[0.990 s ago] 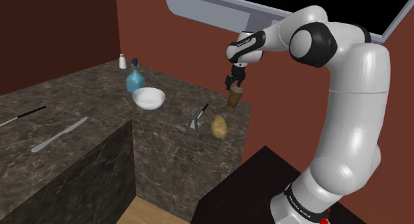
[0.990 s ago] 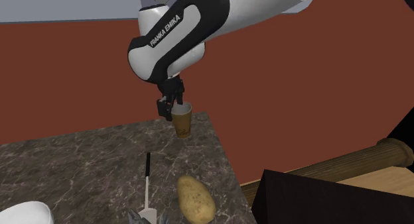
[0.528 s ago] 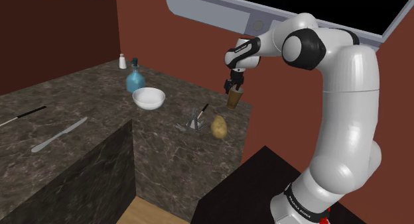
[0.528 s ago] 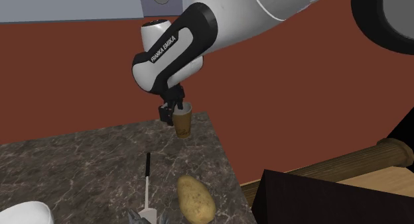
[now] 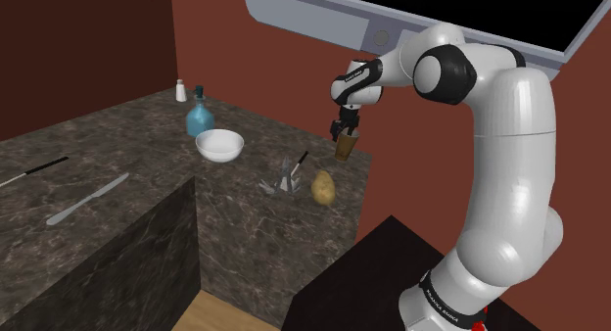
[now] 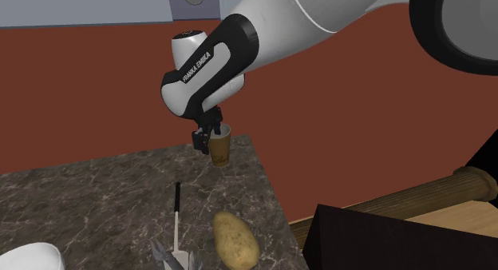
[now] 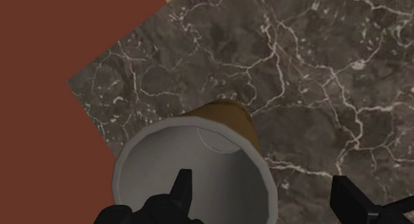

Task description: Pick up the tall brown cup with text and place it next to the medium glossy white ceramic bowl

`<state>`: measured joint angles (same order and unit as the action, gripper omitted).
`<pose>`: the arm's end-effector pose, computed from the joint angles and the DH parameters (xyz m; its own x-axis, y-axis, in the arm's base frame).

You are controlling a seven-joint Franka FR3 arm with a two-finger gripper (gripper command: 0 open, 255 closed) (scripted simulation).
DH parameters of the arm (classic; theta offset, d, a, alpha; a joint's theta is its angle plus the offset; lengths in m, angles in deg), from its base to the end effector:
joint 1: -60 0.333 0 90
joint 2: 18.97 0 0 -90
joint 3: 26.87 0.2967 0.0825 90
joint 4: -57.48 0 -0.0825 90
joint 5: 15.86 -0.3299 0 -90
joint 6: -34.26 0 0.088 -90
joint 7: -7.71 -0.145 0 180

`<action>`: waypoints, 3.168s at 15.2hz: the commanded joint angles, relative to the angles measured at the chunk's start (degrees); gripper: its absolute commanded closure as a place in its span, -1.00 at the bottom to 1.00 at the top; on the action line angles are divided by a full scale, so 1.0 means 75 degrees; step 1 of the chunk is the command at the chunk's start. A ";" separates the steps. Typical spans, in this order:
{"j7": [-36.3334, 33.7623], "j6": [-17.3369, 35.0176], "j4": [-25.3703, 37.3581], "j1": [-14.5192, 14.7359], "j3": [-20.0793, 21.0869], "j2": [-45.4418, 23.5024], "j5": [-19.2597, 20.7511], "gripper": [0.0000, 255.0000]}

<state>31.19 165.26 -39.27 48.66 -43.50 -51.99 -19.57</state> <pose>0.5655 -0.2777 0.2588 0.9974 -0.0717 -0.0001 -0.0712 -0.9908 0.1152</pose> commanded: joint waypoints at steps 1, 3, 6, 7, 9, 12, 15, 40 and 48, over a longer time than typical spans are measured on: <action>0.0000 0.0000 0.0000 0.0000 0.0000 0.0000 0.0000 -1.00; 0.0000 0.0000 0.0000 0.0000 0.0000 0.0000 0.0000 1.00; 0.0000 0.0000 0.0000 0.0000 0.0000 0.0000 0.0000 1.00; 0.0000 -0.0001 0.0002 0.0000 0.0000 -0.0001 0.0000 1.00; 0.0000 0.0000 0.0002 0.0000 0.0000 -0.0001 0.0000 1.00; -0.0003 -0.0073 0.0016 0.0008 -0.0011 0.0059 0.0015 1.00; -0.0010 -0.0301 0.0079 0.0031 -0.0043 0.0228 0.0058 1.00; -0.0011 -0.2420 0.1257 0.0118 -0.0211 0.1201 0.0319 1.00; 0.0021 -0.3187 0.1917 0.0100 -0.0237 0.1314 0.0347 1.00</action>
<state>31.28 142.12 -25.66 49.47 -45.25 -42.14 -16.97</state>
